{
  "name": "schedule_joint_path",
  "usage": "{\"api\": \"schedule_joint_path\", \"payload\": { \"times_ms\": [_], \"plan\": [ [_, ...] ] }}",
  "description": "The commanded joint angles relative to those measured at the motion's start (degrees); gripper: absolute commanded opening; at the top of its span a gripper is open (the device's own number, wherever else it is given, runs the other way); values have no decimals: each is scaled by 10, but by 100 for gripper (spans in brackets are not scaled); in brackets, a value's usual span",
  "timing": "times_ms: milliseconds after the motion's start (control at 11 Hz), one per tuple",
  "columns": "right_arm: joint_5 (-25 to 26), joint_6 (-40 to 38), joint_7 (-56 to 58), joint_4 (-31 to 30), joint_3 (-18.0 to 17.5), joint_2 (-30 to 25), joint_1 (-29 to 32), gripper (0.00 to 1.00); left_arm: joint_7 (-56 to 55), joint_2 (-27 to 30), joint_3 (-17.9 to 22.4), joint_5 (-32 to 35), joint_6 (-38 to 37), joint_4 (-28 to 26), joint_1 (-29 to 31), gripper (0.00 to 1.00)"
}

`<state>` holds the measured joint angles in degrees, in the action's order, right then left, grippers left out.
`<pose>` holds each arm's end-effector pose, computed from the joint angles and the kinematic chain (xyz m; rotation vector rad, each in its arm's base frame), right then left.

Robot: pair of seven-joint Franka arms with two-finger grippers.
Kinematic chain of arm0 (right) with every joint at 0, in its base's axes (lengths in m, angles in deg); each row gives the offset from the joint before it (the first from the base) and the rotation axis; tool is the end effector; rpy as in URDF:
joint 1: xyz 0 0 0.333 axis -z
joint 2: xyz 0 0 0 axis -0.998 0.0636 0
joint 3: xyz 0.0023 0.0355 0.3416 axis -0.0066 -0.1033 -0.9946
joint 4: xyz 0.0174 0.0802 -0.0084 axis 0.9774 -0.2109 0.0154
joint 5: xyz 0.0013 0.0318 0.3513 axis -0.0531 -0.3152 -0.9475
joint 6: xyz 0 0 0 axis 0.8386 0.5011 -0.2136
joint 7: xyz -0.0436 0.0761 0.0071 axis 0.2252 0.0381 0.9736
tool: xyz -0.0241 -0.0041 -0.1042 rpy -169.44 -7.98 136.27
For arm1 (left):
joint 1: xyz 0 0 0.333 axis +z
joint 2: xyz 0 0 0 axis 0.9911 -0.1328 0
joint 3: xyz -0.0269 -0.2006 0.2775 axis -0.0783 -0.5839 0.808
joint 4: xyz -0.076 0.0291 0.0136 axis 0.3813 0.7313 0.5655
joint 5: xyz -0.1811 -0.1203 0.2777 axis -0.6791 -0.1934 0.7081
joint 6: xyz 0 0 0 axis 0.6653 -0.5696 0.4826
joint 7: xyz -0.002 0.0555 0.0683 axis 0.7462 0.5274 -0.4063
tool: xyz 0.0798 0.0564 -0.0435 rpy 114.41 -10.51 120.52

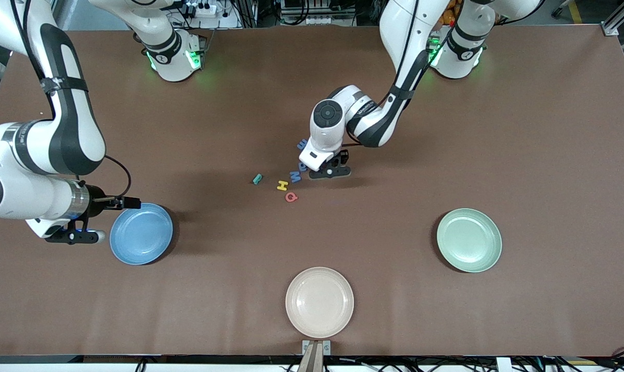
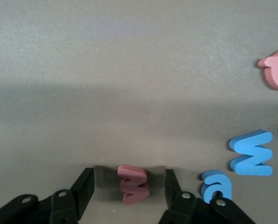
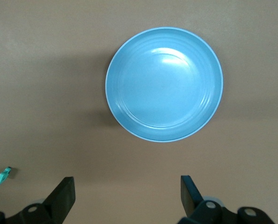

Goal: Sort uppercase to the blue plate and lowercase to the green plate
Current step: 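Lower the left gripper and grasp the pink foam m, then carry the pink m to the green plate and open the left gripper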

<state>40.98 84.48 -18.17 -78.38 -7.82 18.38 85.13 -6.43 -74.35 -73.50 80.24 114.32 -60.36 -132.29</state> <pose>0.6253 0.0117 0.4161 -3.0712 0.0602 0.3276 0.4164 -0.4918 0.2293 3.1201 0.1618 -0.0506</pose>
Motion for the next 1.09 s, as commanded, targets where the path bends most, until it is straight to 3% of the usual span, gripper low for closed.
{"api": "schedule_joint_path", "payload": {
  "times_ms": [0, 181, 362, 453, 544, 634, 997],
  "plan": [
    [-10, 6, -4, -3, -3, -1, 3, 100, -22, -9, 4, 15, 3, 14, -8, 56],
    [-10, 6, -4, -3, -3, 0, 3, 100, -24, -10, 4, 15, 3, 14, -8, 54],
    [-10, 6, -4, -3, -3, 2, 3, 100, -34, -10, 4, 16, 3, 14, -8, 43],
    [-10, 6, -4, -3, -3, 2, 3, 100, -35, -10, 4, 16, 3, 14, -8, 31],
    [-10, 6, -4, -3, -3, 2, 3, 100, -35, -10, 4, 16, 3, 14, -9, 7],
    [-9, 6, -4, -3, -3, 2, 3, 100, -39, -10, 4, 16, 3, 14, -9, 0],
    [-10, 6, -5, -3, -3, 2, 1, 100, -37, 40, 11, 16, -6, 17, 2, 0]
  ]
}}
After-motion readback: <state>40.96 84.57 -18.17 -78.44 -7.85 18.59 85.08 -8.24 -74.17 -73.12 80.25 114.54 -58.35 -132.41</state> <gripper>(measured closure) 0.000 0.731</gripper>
